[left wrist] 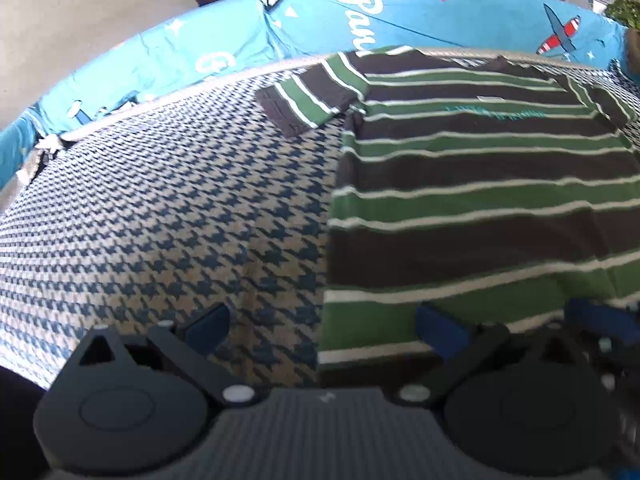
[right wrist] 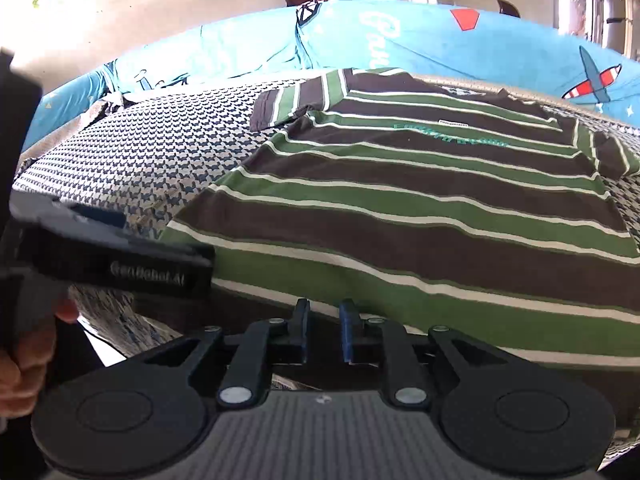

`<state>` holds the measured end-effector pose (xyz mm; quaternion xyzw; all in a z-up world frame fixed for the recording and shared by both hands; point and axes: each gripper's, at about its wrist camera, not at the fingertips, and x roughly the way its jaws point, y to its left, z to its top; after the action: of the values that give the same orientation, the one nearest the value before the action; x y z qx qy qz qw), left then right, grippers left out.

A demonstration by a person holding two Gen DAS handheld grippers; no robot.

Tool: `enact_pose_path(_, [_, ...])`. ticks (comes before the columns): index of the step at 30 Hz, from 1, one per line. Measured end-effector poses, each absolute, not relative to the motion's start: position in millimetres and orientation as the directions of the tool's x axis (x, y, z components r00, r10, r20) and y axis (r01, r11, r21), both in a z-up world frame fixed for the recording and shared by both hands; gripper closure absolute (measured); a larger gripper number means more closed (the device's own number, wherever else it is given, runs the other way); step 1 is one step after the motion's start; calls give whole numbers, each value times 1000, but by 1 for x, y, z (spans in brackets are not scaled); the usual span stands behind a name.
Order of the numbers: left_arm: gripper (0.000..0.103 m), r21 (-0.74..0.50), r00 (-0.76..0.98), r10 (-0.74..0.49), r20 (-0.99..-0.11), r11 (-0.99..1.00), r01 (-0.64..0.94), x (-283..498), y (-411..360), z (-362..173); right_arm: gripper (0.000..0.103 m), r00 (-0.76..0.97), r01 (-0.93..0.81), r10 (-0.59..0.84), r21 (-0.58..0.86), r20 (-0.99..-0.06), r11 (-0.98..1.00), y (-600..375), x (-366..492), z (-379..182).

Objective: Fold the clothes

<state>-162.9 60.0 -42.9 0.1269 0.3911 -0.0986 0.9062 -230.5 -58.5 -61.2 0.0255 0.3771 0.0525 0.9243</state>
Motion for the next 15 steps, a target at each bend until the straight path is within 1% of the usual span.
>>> enact_pose_path(2, [0,138,678,-86,-730,953,270,-161,60,-41,86,675,-120,164,112,-720,986,-54,-232,-63])
enact_pose_path(3, [0,131,679,-90,-729,955,267,-160,60,-40,89,656,-132,180,123,-733,984,-52,-232,-65])
enact_pose_path(6, [0,117,673,-111,-731,952,284,-158,52,-37,89,628,-157,199,127,-753,979,-51,-232,-65])
enact_pose_path(8, [0,121,673,-119,-730,947,298,-154,46,-35,89,607,-168,234,165,-760,972,-56,-231,-62])
enact_pose_path(10, [0,129,675,-125,-727,941,314,-150,38,-33,89,624,-157,235,175,-745,972,-63,-232,-56])
enact_pose_path(15, [0,106,658,-163,-735,931,350,-135,21,-29,89,708,-83,158,140,-688,987,-94,-225,-30])
